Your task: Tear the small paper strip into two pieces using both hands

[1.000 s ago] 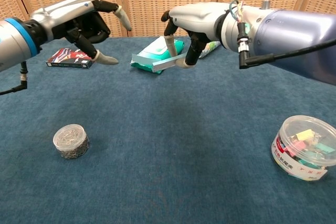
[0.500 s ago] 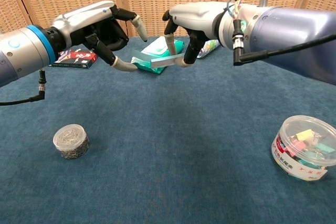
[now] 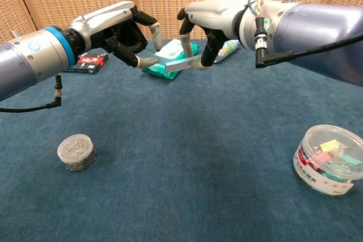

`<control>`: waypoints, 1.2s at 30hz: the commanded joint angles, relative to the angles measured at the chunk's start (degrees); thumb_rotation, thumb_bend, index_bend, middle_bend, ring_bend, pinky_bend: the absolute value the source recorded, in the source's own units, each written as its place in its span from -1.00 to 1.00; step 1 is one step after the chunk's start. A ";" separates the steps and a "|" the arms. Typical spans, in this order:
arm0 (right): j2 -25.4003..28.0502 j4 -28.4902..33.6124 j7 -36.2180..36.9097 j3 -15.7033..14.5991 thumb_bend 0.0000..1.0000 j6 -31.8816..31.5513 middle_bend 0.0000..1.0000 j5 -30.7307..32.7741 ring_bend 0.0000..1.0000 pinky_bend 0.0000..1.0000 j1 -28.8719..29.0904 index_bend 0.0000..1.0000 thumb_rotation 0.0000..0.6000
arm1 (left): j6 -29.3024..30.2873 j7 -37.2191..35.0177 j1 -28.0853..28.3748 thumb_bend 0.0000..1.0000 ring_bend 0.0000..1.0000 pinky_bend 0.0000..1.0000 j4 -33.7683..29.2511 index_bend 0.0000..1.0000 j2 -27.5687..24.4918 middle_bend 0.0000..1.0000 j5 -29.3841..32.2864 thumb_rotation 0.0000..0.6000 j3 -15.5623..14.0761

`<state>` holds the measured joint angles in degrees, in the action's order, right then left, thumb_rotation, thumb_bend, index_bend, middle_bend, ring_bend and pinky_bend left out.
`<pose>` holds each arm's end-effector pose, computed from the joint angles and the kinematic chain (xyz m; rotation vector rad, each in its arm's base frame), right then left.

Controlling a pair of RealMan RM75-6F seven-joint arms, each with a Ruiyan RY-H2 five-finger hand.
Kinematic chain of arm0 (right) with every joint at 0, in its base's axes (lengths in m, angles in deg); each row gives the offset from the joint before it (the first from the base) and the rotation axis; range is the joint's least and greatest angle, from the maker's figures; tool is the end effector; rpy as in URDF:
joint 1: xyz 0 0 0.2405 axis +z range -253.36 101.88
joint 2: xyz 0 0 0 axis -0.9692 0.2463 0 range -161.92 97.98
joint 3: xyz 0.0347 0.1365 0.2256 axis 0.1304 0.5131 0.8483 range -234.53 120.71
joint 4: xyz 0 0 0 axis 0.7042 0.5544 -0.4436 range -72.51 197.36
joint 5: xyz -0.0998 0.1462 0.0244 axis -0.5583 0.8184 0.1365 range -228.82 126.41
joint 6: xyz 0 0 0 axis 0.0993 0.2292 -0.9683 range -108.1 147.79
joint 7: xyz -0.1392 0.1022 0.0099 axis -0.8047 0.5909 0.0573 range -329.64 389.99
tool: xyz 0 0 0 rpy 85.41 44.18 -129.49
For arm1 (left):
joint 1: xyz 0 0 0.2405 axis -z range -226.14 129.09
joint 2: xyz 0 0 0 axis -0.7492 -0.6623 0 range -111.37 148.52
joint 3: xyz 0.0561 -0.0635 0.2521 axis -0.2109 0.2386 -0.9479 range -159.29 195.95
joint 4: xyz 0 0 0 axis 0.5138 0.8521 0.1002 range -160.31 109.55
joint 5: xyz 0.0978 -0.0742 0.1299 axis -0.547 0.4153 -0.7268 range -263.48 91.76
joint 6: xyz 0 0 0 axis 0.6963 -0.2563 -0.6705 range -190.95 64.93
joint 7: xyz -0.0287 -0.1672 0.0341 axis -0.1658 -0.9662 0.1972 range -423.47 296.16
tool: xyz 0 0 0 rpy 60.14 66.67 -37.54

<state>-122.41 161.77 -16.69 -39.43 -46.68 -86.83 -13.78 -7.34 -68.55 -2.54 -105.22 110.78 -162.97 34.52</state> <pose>-0.0170 -0.3889 0.0126 1.8591 -0.8168 0.9305 -0.0849 0.3873 0.0104 -1.8361 -1.0891 -1.3781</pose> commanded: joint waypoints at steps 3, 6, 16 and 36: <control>0.30 0.31 0.13 -0.11 0.03 -0.11 -0.95 0.10 -1.00 -1.00 0.04 0.18 1.00 | -0.25 1.23 0.38 -0.31 0.92 1.00 -0.61 0.08 0.11 0.84 1.07 1.00 -0.30; 0.49 0.48 0.25 -0.16 0.03 -0.18 -0.95 0.16 -1.00 -1.00 0.05 0.18 1.00 | -0.15 1.68 0.48 -0.28 0.92 1.00 -0.89 0.13 0.23 0.84 1.64 1.00 -0.36; 1.25 1.34 0.41 -0.30 0.04 -0.51 -0.95 0.01 -1.00 -1.00 0.11 0.19 1.00 | 0.41 3.39 0.84 -0.05 0.92 1.00 -1.33 0.26 0.64 0.84 2.94 1.00 -0.46; 3.02 0.37 1.81 -2.22 0.08 -0.25 -0.95 -1.90 -1.00 -1.00 -1.03 0.19 1.00 | 2.96 0.69 -2.38 0.29 0.92 1.00 4.10 0.46 -1.18 0.86 3.43 1.00 -2.80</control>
<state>-119.47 162.48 -15.13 -41.41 -47.11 -88.56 -14.62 -4.65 -66.10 -3.85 -102.58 110.52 -159.18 32.55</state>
